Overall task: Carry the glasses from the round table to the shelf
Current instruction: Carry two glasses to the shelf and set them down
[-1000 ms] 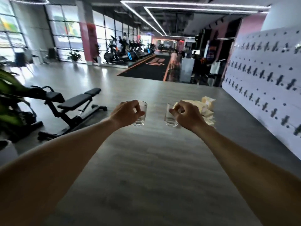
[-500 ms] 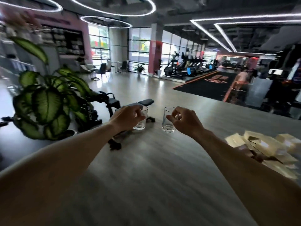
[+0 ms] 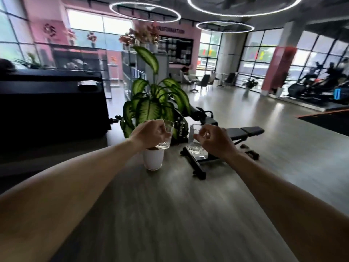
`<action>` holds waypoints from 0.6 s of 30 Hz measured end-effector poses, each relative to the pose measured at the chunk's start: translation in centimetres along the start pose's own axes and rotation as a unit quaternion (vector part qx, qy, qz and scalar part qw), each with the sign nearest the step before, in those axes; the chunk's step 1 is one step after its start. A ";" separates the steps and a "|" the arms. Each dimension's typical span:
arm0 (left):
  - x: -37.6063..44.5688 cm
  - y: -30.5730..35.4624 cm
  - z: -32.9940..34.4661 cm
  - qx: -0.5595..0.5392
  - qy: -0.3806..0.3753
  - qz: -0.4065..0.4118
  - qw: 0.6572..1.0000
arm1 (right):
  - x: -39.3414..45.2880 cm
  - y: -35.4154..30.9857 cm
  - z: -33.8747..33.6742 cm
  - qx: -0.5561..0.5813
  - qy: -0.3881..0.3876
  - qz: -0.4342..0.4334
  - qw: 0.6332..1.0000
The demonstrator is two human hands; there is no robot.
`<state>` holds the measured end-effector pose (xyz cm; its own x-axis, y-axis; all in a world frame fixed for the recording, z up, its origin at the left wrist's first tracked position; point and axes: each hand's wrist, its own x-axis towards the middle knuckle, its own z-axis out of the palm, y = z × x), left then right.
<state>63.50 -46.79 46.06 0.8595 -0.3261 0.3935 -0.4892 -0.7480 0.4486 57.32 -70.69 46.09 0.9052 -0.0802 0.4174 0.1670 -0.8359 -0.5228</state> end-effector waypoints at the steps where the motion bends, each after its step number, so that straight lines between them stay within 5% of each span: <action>1: 0.7 -1.5 -0.4 0.006 0.001 -0.006 1.000 | 1.4 -0.6 1.3 0.003 -0.006 -0.009 1.000; 18: 18.5 -23.6 -8.2 0.017 0.053 -0.065 0.996 | 27.5 -9.0 17.4 0.044 -0.023 -0.110 0.993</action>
<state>89.78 -30.40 49.37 0.8935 -0.1639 0.4181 -0.3684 -0.8000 0.4737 87.54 -55.97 49.34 0.8593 0.1261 0.4957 0.3950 -0.7792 -0.4866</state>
